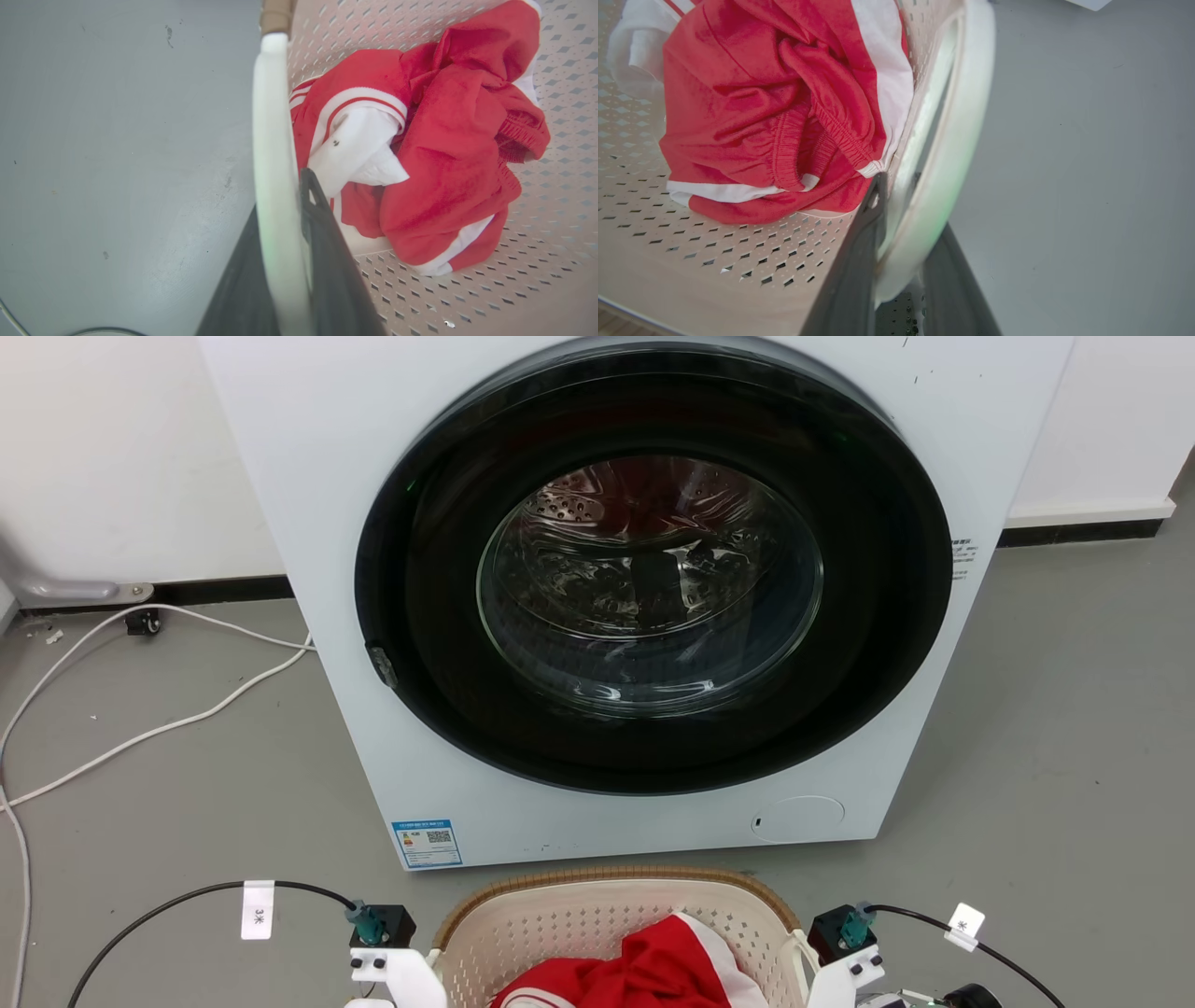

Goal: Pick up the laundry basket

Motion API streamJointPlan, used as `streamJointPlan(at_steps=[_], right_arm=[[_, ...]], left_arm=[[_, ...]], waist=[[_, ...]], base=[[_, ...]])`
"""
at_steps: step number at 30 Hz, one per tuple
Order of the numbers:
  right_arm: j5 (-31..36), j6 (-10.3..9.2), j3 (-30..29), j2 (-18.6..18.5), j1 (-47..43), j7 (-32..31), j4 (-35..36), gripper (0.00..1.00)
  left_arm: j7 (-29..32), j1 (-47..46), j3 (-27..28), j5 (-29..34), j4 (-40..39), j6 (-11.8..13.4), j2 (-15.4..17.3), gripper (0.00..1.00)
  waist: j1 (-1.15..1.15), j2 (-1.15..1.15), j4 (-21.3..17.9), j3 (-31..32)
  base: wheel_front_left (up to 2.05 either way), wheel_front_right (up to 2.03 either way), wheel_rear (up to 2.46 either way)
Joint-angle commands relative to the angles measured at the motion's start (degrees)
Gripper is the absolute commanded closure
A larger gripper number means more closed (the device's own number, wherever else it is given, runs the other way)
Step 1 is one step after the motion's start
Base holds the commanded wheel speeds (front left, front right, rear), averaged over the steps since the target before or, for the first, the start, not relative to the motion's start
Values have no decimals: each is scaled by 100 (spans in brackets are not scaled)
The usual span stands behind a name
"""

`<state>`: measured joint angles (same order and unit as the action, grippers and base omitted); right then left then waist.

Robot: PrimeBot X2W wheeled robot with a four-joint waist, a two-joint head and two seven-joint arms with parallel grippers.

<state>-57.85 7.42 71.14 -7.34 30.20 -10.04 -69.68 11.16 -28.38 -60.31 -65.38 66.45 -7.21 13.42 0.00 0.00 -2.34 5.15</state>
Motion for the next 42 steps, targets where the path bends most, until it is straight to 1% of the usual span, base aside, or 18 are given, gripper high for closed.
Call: streamJointPlan(at_steps=[1, 42], right_arm=[[12, 12, 35, -48, 82, 32, -36, 100], [-167, 7, 205, 6, 77, 86, -116, 100]], left_arm=[[-21, -81, -26, -18, 6, -44, 26, 100], [-154, -167, -497, -493, 104, -44, 27, 100]], waist=[[0, 0, 2, -2], [0, 0, -7, 12]], base=[[0, 0, 0], [0, 0, 0]])
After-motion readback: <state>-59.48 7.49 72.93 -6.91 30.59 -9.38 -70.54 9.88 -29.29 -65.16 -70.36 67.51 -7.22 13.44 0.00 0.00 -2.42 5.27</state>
